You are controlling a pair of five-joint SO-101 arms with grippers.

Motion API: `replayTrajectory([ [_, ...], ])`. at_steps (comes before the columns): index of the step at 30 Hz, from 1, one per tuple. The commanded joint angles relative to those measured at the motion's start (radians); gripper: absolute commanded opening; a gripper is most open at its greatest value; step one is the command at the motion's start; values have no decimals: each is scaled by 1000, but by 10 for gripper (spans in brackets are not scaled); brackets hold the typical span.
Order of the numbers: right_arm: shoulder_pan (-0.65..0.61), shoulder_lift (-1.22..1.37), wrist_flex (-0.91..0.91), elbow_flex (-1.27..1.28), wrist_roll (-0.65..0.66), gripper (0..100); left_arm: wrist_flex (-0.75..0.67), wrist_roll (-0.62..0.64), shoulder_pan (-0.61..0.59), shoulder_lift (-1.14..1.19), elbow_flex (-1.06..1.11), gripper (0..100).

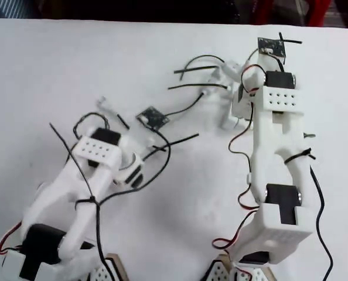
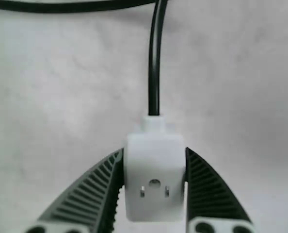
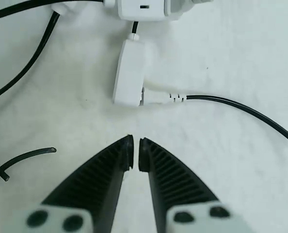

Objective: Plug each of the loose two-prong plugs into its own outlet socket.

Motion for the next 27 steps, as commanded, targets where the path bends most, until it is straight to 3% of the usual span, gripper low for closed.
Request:
replayTrajectory([
  [1, 1, -10, -12, -6, 14, 19, -3, 112, -12, -53, -17, 278],
  [7, 1, -10, -12, -6, 14, 19, 153, 106, -5, -53, -160, 272],
  [11, 1, -10, -12, -6, 14, 19, 160, 106, 10, -50, -141, 272],
  [19, 1, -10, -12, -6, 14, 19, -89, 107, 87, -44, 112, 272],
  [23, 1, -10, -12, -6, 14, 19, -127, 104, 4, -42, 124, 275],
  [27, 1, -10, -12, -6, 14, 19, -127, 21, -97, -42, 98, 275],
])
